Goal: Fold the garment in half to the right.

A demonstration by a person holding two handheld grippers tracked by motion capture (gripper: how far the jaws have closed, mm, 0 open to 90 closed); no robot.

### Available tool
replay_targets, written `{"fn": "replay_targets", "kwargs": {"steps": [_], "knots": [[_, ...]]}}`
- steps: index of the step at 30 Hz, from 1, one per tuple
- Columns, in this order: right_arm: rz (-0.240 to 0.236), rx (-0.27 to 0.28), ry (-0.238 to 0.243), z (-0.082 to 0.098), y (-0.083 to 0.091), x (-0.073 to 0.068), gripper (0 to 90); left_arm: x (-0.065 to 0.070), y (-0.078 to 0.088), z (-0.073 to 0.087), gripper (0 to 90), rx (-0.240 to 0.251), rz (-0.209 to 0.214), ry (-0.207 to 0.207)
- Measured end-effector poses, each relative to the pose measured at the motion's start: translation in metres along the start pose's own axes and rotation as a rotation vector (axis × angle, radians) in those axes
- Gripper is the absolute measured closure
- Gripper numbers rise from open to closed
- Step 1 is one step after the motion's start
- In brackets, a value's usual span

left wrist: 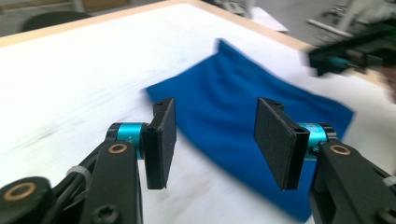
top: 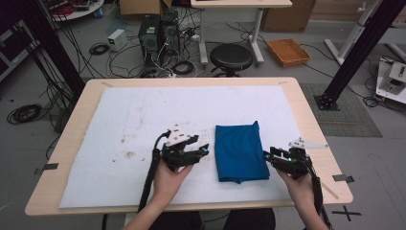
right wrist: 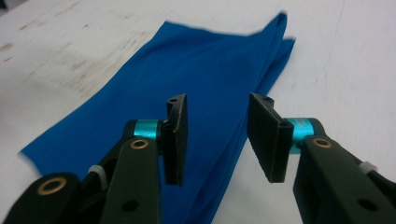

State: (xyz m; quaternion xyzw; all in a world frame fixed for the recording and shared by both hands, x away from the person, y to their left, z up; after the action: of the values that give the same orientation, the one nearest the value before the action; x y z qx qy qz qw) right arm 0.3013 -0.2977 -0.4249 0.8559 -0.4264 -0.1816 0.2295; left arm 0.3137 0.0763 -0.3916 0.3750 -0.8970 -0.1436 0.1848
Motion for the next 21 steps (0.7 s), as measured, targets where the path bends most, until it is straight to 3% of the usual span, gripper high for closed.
{"fn": "replay_targets", "kwargs": {"steps": [6, 11, 16, 21], "knots": [[-0.019, -0.031, -0.029, 0.027, 0.013, -0.013, 66.5, -0.029, 0.026, 0.015, 47.8, 0.012, -0.056, 0.044], [-0.034, -0.074, -0.011, 0.036, 0.01, -0.012, 89.9, -0.042, 0.036, 0.024, 47.8, 0.005, -0.081, 0.059], [-0.014, -0.083, -0.006, 0.039, 0.011, -0.011, 89.8, -0.055, 0.042, 0.031, 47.8, 0.01, -0.101, 0.09], [0.023, -0.041, -0.018, 0.025, 0.013, -0.004, 73.8, -0.066, 0.045, 0.037, 47.8, 0.019, -0.118, 0.111]]}}
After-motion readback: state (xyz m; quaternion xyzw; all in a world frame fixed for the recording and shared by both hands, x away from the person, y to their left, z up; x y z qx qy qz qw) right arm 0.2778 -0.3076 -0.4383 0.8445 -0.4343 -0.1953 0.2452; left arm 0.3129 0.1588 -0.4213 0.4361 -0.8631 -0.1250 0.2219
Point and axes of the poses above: each handheld gripper's, and its own axes: y roughly backward along the jaws, z roughly out of its underside, x roughly to its right, the point moved 1 cm from there along -y, roughly forward along the jaws, and after that the axes turned 7 degrees about y, right-handed, at the moved point
